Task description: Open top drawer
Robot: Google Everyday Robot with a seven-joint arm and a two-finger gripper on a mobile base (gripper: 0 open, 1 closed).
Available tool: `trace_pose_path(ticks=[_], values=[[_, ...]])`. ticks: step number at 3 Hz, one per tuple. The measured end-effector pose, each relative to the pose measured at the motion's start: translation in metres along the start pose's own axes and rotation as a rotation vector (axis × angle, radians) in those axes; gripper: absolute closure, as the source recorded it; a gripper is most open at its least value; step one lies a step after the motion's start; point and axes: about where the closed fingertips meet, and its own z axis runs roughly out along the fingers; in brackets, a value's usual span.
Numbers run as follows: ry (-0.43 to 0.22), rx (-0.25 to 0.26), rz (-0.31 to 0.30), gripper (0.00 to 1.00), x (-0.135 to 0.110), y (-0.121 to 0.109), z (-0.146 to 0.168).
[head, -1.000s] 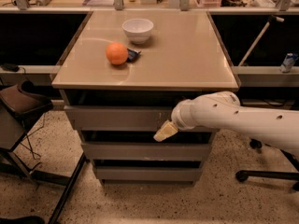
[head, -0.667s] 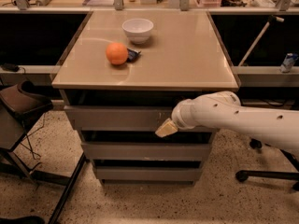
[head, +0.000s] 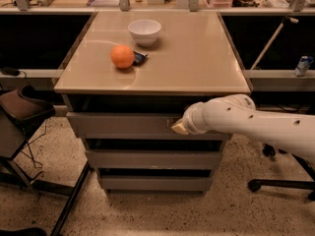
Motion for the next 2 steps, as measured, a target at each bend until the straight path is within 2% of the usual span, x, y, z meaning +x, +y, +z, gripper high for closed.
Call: trace_pose_path(ticks=[1,2], values=[[0.0,0.0,0.0,0.89,-0.0001,-0.0002,-0.0003],[0.0,0.0,0.0,1.0,-0.0049,-0.0035,-0.0071]])
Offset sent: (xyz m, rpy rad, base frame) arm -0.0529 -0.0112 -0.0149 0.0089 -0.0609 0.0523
